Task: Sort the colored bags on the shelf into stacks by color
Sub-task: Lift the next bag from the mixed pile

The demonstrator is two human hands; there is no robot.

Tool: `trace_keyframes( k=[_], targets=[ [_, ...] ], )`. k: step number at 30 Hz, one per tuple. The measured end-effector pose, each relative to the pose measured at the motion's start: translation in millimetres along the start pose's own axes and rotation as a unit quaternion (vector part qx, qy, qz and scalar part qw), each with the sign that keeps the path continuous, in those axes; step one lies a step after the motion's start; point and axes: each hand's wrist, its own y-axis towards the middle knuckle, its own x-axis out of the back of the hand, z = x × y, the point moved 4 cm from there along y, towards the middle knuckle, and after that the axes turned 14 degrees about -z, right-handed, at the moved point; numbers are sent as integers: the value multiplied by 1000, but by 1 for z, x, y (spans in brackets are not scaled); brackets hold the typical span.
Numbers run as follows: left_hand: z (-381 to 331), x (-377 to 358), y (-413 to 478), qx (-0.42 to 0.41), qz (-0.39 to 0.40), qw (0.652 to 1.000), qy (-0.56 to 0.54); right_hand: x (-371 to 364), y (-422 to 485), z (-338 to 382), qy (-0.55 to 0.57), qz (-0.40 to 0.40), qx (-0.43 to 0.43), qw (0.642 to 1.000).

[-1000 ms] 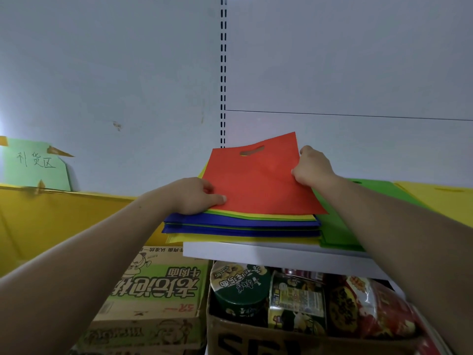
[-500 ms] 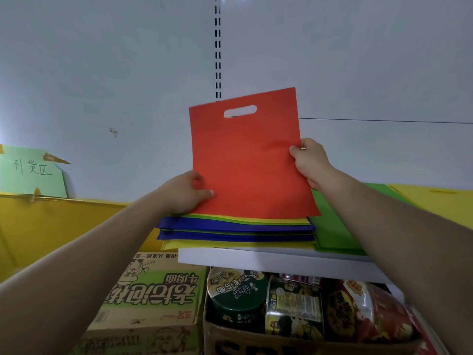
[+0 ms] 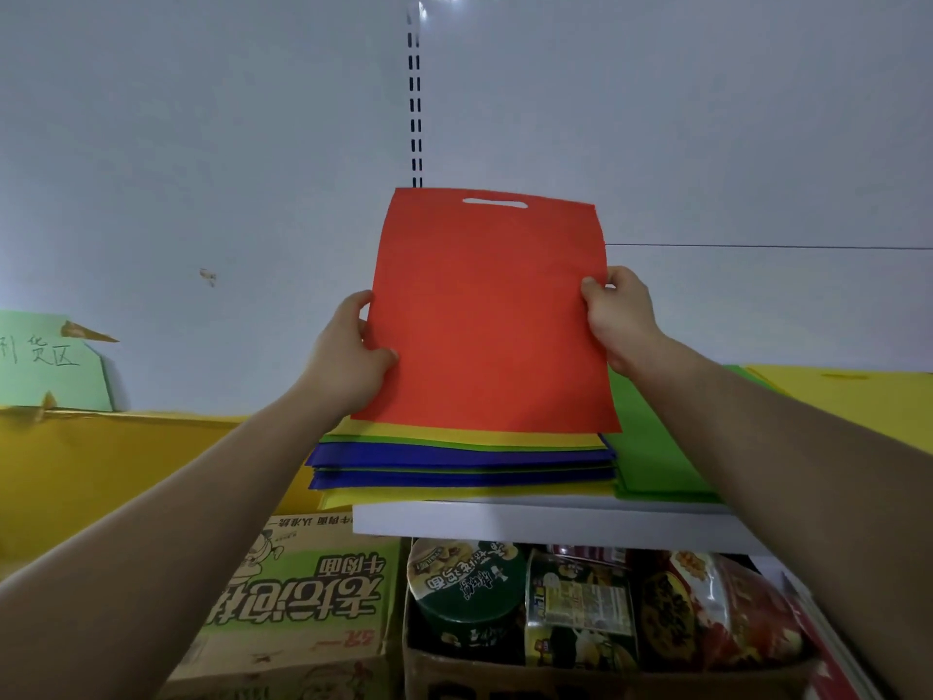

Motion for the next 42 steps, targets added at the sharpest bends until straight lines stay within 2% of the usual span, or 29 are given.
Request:
trace_keyframes(
  k=[8, 18, 32, 42],
  targets=[
    [-26, -17, -8, -32, 38, 996, -68, 52, -2, 24, -62, -100, 55, 992],
    [-83, -71, -57, -58, 98, 987, -116, 170, -5, 39, -102, -172, 71, 977],
    [-235, -208, -201, -102, 189, 956, -199, 444, 6, 54, -186, -271, 73, 942],
    [-340, -298, -308, -129, 281, 911, -271, 622, -2, 62, -219, -369, 72, 901]
  ],
)
